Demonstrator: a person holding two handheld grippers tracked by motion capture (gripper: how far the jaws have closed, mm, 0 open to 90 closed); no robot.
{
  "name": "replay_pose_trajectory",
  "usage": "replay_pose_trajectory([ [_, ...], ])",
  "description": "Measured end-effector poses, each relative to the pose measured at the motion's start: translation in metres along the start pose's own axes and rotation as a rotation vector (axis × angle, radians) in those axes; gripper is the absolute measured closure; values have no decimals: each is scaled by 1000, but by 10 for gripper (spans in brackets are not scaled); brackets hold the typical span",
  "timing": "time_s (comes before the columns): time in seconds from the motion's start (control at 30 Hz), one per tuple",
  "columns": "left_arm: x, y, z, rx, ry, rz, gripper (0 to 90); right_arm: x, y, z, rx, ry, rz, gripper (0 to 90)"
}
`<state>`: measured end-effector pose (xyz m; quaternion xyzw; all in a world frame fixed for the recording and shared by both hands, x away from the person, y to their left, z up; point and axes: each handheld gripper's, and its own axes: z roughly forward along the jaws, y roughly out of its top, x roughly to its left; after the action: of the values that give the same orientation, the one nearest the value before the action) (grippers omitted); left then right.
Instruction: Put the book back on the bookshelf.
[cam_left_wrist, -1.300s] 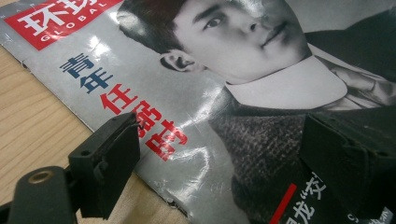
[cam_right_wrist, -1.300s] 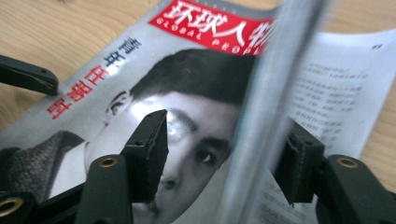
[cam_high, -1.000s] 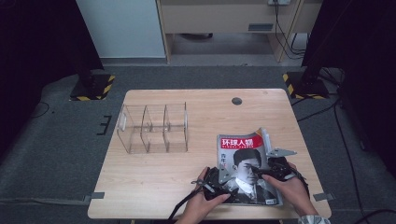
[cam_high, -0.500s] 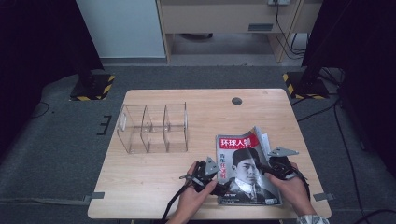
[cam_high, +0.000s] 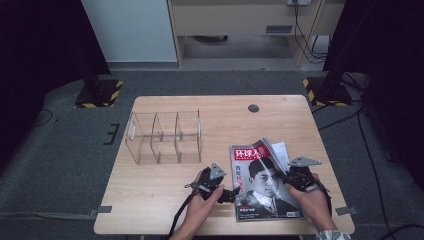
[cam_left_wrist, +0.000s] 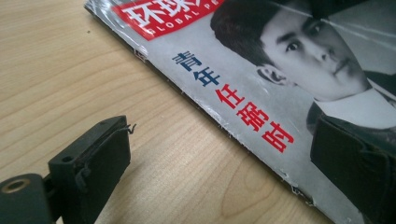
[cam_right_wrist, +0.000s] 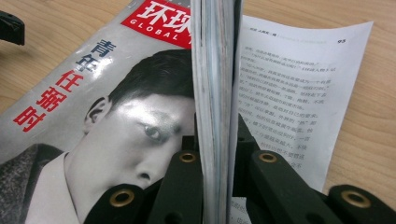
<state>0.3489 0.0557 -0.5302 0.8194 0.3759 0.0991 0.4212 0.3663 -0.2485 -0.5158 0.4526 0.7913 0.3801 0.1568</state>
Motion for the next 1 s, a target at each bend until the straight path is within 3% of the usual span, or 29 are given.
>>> replay_pose_trajectory([
  [0.23, 0, -1, 2, 10, -19, -4, 44, 3, 4, -6, -31, 7, -21, 875],
  [0.4, -2, -2, 6, 13, -75, -2, 45, 3, 5, -11, -67, 42, 0, 877],
  [1.0, -7, 2, 13, 28, -141, -5, 53, 8, 17, -33, -214, 170, 40, 877],
])
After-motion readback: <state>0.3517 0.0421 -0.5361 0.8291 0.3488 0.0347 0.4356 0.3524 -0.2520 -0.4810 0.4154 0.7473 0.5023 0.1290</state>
